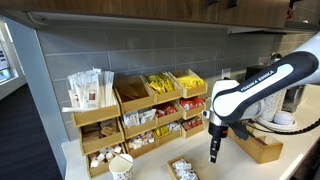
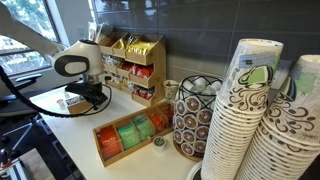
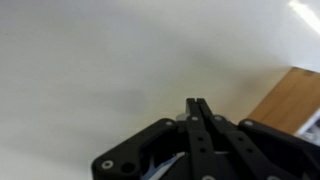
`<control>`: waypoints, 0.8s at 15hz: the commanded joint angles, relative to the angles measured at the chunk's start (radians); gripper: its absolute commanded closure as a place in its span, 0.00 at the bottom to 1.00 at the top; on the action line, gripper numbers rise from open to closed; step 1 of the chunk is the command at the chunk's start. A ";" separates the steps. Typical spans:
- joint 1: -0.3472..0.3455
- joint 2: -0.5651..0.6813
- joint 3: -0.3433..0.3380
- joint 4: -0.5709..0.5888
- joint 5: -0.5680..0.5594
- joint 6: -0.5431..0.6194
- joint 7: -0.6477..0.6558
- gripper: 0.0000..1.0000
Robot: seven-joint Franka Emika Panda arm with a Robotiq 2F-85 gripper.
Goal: Pick up the white sachet and put it in the wooden box of white sachets to the left
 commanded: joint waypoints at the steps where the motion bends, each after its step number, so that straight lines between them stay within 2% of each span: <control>1: 0.069 -0.093 -0.009 0.011 0.110 -0.183 -0.119 0.99; 6: 0.130 -0.135 0.003 0.039 0.173 -0.373 -0.193 0.99; 9: 0.151 -0.132 0.021 0.043 0.204 -0.385 -0.200 0.99; 12: 0.167 -0.120 0.042 0.040 0.233 -0.341 -0.205 0.99</control>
